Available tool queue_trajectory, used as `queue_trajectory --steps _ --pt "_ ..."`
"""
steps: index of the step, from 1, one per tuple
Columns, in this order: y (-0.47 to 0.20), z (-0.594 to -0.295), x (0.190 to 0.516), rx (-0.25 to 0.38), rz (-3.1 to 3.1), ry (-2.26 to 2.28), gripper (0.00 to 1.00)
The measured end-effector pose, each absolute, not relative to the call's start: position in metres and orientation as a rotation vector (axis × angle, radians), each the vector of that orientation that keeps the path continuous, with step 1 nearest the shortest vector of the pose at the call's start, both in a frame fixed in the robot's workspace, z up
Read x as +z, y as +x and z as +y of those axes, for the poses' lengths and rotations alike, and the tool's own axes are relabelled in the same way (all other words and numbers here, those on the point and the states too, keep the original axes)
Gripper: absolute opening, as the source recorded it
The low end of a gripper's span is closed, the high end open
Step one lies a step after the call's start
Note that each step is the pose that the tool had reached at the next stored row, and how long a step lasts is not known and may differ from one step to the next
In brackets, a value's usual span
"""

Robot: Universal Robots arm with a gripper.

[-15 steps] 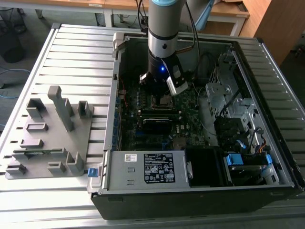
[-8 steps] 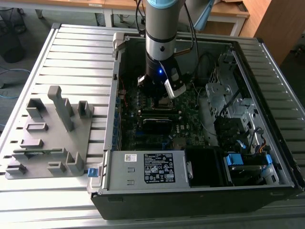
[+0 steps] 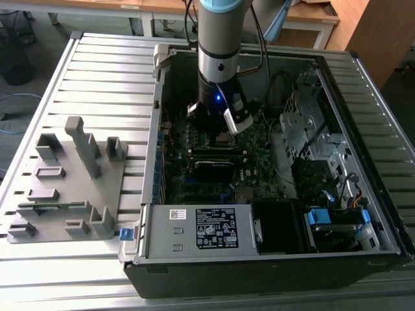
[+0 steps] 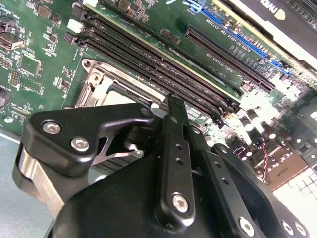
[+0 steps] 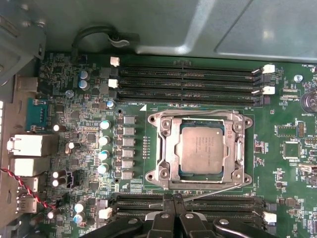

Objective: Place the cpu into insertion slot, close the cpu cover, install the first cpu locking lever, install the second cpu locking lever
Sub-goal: 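Install the second cpu locking lever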

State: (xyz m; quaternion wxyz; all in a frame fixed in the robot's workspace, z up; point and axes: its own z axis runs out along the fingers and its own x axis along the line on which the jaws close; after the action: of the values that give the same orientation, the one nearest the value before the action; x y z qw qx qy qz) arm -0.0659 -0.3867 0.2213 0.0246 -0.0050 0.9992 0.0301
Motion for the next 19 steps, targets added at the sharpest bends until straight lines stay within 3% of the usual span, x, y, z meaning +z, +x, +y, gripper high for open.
queue_trajectory --steps 19 --pt "-0.0663 -0.3867 0.2179 0.096 3.091 -0.015 0.11"
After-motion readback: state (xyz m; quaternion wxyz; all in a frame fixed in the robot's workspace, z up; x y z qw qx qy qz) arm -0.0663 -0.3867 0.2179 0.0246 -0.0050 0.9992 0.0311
